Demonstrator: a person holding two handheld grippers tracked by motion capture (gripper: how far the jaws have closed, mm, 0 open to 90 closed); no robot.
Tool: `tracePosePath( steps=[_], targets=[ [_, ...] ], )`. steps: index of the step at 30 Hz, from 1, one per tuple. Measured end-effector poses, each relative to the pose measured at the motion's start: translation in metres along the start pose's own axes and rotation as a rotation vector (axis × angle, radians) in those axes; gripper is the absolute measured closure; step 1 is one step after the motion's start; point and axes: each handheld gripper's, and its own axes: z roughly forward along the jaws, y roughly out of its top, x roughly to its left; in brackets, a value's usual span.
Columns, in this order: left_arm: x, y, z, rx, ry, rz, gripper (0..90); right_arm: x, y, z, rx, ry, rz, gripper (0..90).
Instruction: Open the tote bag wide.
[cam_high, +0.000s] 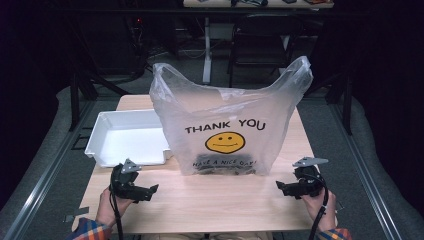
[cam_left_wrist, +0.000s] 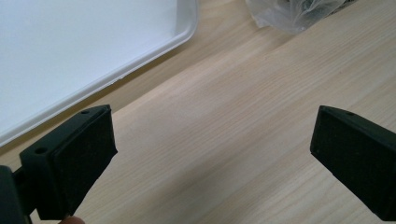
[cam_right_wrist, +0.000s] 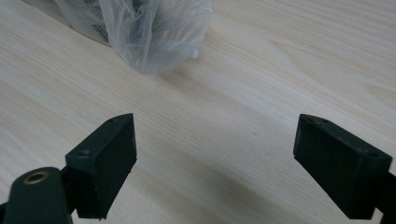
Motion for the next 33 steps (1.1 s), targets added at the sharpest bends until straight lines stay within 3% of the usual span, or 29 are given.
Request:
tracePosePath(
  steps=[5, 12, 16, 19, 22, 29, 33],
  targets=[
    [-0.001, -0.002, -0.004, 0.013, -0.007, -0.002, 0.9, 0.002, 0.004, 0.0, 0.029, 0.0, -0.023, 15.2],
    [0.0, -0.003, -0.006, -0.005, -0.003, -0.021, 1.6, 0.008, 0.005, 0.005, 0.036, 0.021, -0.028, 17.4],
    [-0.001, -0.001, -0.004, 0.011, -0.008, -0.012, 0.9, 0.007, 0.005, 0.005, 0.042, 0.035, -0.026, 20.5],
    [-0.001, 0.0, -0.005, 0.012, -0.01, 0.004, 0.1, 0.009, 0.008, 0.007, 0.069, 0.025, -0.06, 20.2],
    [0.002, 0.002, -0.007, -0.011, 0.004, -0.001, 2.3, 0.01, 0.008, 0.008, 0.052, 0.036, -0.056, 19.8],
    [0.004, 0.009, -0.009, -0.029, -0.033, 0.001, 7.8, 0.012, 0.011, 0.003, 0.033, 0.03, -0.058, 26.2],
    [0.003, 0.015, -0.01, -0.067, -0.038, 0.002, 13.3, 0.011, 0.016, 0.001, 0.019, 0.03, -0.055, 31.6]
  ],
)
